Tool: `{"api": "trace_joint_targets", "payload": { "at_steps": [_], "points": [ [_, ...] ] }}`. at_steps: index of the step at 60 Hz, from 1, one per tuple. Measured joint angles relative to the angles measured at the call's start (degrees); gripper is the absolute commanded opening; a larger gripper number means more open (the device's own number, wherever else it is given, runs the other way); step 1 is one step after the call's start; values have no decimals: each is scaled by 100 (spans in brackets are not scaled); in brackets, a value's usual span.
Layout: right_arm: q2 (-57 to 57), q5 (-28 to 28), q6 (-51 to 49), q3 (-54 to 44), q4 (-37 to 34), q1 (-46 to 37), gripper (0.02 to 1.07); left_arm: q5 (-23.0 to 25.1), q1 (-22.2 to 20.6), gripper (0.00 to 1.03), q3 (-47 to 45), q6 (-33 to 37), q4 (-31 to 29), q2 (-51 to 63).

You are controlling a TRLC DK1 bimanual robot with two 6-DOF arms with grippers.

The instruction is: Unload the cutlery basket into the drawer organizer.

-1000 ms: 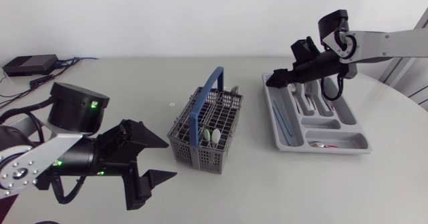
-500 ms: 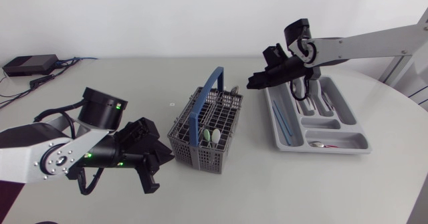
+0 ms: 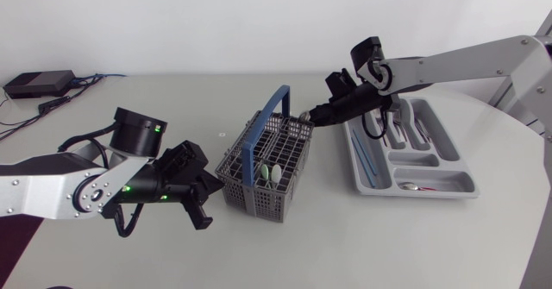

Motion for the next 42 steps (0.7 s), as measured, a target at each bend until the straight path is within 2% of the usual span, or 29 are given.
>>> {"api": "trace_joint_targets", "payload": {
  "at_steps": [29,42],
  "points": [
    [-1316,87,4,-1606,66,179,15,-114,669,15,476,-2,284,656],
    [-1729,120,109,-2144,216,297,14,-157,835,15,841,-2,417,1091]
  ]
}}
